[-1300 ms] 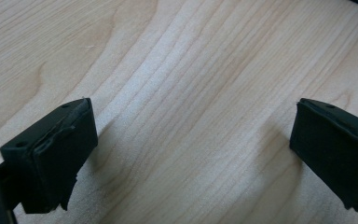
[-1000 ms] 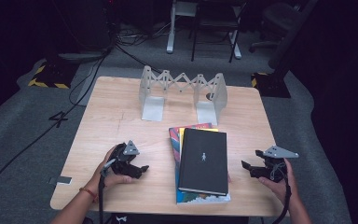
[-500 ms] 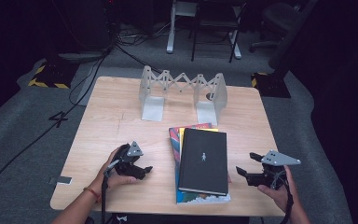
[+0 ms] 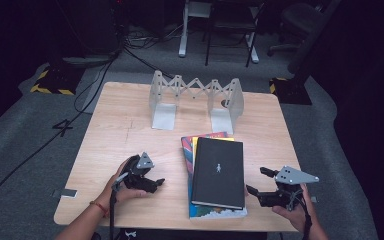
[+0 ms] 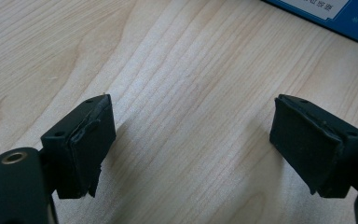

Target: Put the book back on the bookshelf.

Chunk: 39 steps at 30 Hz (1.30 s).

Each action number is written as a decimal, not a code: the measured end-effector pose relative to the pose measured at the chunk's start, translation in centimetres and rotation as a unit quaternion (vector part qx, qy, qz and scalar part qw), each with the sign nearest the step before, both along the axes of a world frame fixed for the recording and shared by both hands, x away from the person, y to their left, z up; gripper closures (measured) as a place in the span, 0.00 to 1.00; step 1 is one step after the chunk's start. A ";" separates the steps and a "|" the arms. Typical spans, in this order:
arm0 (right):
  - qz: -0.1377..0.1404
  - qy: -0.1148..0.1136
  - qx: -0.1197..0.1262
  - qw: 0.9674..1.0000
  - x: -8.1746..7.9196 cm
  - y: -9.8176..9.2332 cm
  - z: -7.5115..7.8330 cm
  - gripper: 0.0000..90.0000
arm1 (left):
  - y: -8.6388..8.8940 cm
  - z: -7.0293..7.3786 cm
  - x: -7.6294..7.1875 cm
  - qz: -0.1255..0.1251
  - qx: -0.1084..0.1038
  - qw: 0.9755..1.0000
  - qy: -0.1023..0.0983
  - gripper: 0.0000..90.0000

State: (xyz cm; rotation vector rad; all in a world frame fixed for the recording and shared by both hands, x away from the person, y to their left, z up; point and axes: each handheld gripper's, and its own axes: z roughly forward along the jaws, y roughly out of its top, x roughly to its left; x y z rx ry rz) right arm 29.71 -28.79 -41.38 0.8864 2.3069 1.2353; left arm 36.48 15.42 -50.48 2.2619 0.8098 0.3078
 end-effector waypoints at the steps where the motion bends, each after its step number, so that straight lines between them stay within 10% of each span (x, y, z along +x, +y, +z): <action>1: 0.002 0.000 0.002 1.000 -0.1 0.1 0.1 0.24 | 0.0 0.0 0.0 0.001 0.000 1.000 0.000 0.16; 15: 0.042 0.042 0.007 0.998 0.2 2.5 -0.4 0.17 | -0.2 0.1 0.0 0.002 0.003 1.000 0.002 0.16; 24: 0.074 0.123 0.052 0.988 3.4 2.9 -1.7 0.01 | -1.8 0.6 -0.4 -0.008 0.024 1.000 0.003 0.20; 39: 0.086 0.127 0.021 0.988 4.1 4.3 -1.1 0.00 | -4.3 3.2 0.4 -0.028 0.007 0.999 -0.036 0.22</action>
